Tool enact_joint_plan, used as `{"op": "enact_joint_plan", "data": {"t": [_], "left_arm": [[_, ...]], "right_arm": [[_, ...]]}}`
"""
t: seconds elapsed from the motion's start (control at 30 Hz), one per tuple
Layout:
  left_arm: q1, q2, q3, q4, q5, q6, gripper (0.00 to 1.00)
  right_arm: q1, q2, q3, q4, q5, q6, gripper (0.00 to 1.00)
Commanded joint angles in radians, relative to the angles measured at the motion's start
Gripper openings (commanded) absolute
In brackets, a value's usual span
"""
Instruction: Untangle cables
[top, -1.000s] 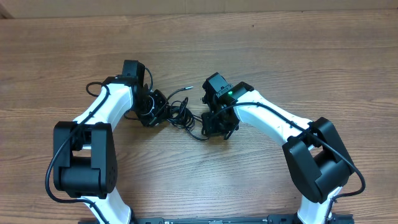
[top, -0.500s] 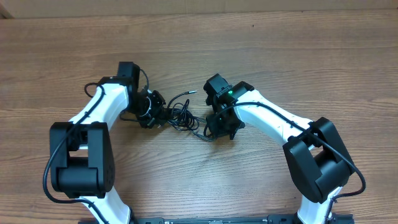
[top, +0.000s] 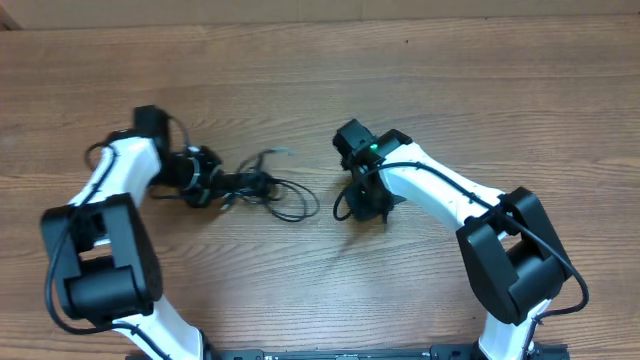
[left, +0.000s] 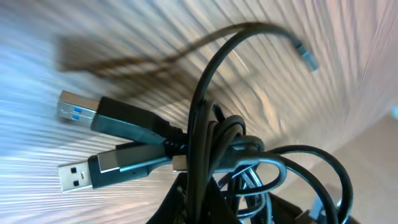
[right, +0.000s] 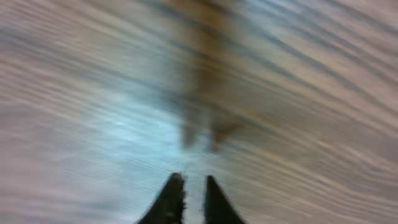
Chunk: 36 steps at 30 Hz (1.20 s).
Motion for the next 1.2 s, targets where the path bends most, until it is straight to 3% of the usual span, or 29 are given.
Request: {"op": "enact_joint_plan", "data": {"t": [0.0,0.07,0.13,0.27,0.37,0.57,0.83,1.17], "left_arm": [[0.027,-0.002,0.015,-0.017,-0.025,0.039,0.04],[0.027,-0.002,0.011,-0.019,-0.024,0.039,0.04],[0.026,-0.002,0.009,-0.020,-0.024,0.038,0.04],[0.026,-0.002,0.009,-0.029,-0.024,-0.002,0.04],[0.019,-0.002,0.009,-0.043,-0.024,-0.085,0.04],[0.003,-0.002,0.009,-0.058,-0.026,-0.238,0.04],[-0.035,-0.002,0.009,-0.068,-0.052,-0.362,0.04],[-0.052,-0.002,0.009,-0.068,-0.137,-0.457,0.04]], "right_arm": [[-0.008,-0.005,-0.001,0.023,0.045,0.016,0.18],[-0.008,-0.005,-0.001,0.051,-0.080,0.031,0.24],[-0.008,-0.005,-0.001,0.087,-0.238,0.051,0.39],[0.006,-0.005,-0.001,0.166,-0.578,0.050,0.45],[0.029,-0.005,-0.001,0.214,-0.700,0.059,0.48],[0.074,-0.005,-0.001,0.248,-0.693,0.196,0.53],[0.108,-0.005,-0.001,0.277,-0.533,0.471,0.53],[0.133,-0.005,-0.001,0.170,-0.498,0.492,0.52]]}}
